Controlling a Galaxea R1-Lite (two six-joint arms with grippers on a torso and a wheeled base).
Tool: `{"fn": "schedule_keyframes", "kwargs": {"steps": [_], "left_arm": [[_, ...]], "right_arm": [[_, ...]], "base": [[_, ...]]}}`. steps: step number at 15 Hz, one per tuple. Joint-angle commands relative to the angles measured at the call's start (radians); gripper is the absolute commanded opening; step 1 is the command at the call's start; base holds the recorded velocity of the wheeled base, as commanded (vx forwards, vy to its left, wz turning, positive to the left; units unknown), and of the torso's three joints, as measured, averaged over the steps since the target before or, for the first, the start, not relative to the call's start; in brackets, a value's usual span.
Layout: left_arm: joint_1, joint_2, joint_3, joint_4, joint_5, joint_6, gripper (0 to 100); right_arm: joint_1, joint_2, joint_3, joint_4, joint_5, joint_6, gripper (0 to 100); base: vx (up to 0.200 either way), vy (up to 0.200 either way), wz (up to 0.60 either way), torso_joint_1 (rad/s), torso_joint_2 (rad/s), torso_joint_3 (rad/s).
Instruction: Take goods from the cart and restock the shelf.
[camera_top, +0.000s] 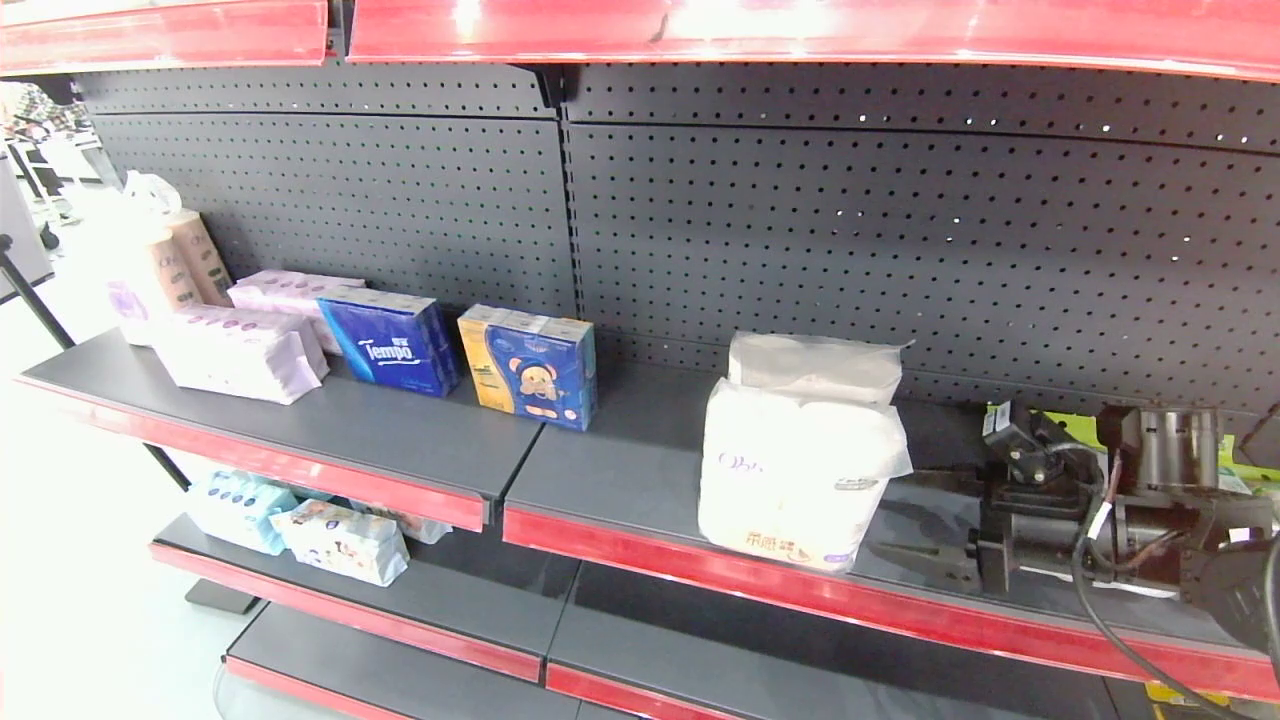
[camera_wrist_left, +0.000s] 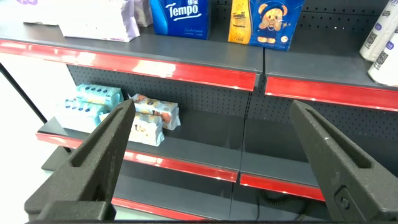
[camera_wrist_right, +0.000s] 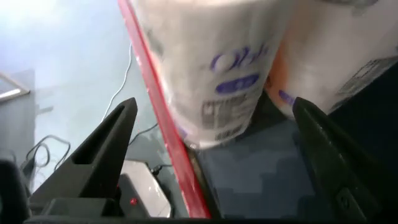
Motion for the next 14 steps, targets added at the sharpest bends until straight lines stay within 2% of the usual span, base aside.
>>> {"fn": "schedule_keyframes", "kwargs": {"steps": [1, 3, 6, 9, 14], "left_arm": [[0.0, 0.002, 0.0, 0.0, 0.0, 0.0, 100], [0.0, 0.0, 0.0, 0.0, 0.0, 0.0, 100], [0.0, 0.002, 0.001, 0.0, 0.0, 0.0, 100], [0.0, 0.002, 0.0, 0.0, 0.0, 0.0, 100], [0.0, 0.002, 0.001, 0.0, 0.0, 0.0, 100]], "right_arm": [[-0.04, -0.024, -0.005, 0.065, 0.048, -0.06, 100], [-0.06, -0.032, -0.008, 0.13, 0.065, -0.099, 100], [-0.089, -0.049, -0.012, 0.188, 0.055, -0.085, 100], [-0.104, -0.07, -0.022, 0.251, -0.013, -0.077, 100], [-0.103, -0.096, -0.025, 0.254, -0.117, 0.01, 100]], "base": [[0.0, 0.0, 0.0, 0.0, 0.0, 0.0], [0.0, 0.0, 0.0, 0.0, 0.0, 0.0], [0.0, 0.0, 0.0, 0.0, 0.0, 0.0], [0.0, 0.0, 0.0, 0.0, 0.0, 0.0], [0.0, 0.0, 0.0, 0.0, 0.0, 0.0]]}}
